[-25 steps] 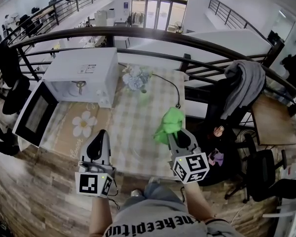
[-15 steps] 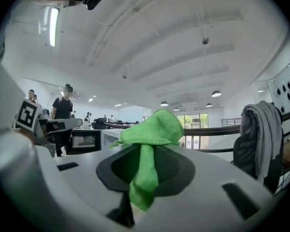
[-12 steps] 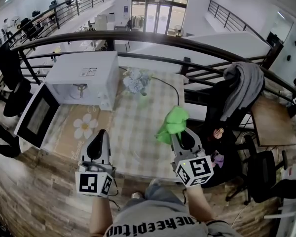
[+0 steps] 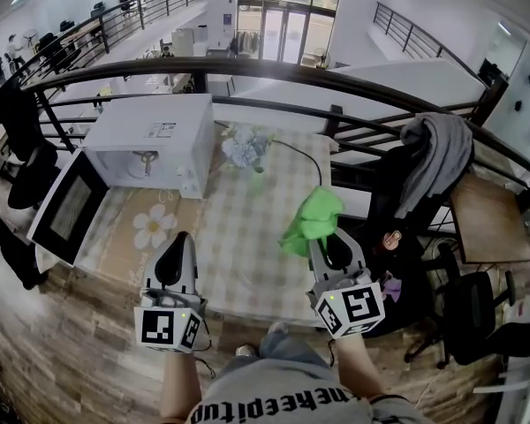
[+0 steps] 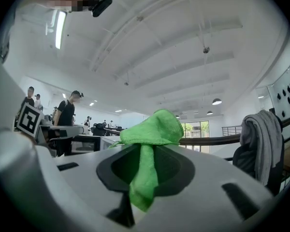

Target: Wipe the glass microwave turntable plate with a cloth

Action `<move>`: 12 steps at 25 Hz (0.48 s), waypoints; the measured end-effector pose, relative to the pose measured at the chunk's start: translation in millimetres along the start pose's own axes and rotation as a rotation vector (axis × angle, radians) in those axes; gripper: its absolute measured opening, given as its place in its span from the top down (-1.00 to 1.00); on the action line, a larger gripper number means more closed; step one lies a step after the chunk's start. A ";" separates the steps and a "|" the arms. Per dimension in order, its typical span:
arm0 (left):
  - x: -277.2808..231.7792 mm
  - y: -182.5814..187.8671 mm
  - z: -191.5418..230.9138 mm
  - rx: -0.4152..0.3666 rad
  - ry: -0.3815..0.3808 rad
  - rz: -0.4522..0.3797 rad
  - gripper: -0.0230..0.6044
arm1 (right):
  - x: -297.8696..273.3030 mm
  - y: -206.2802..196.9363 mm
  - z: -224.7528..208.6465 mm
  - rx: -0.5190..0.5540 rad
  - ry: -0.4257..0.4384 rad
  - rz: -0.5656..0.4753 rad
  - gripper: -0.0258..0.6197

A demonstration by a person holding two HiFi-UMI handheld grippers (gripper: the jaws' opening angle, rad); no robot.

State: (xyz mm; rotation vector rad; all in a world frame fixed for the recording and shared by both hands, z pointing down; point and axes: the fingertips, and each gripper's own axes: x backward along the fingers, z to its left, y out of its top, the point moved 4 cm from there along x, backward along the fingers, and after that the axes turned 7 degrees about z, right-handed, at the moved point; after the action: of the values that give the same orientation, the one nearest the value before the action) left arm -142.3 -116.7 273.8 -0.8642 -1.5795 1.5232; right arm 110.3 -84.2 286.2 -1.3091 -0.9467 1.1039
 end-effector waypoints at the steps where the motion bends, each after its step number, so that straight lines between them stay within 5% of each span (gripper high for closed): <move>1: 0.5 0.3 -0.1 0.001 0.001 0.000 0.89 | 0.8 1.1 0.2 0.001 0.000 -0.004 0.73; 12: 4.5 -1.6 2.3 0.006 0.010 0.007 0.89 | 2.9 4.6 4.4 0.002 0.001 -0.019 0.73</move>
State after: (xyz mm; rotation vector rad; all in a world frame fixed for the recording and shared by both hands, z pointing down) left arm -146.5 -114.0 275.7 -0.8736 -1.5655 1.5253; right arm 106.3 -80.6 281.7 -1.2960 -0.9555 1.0890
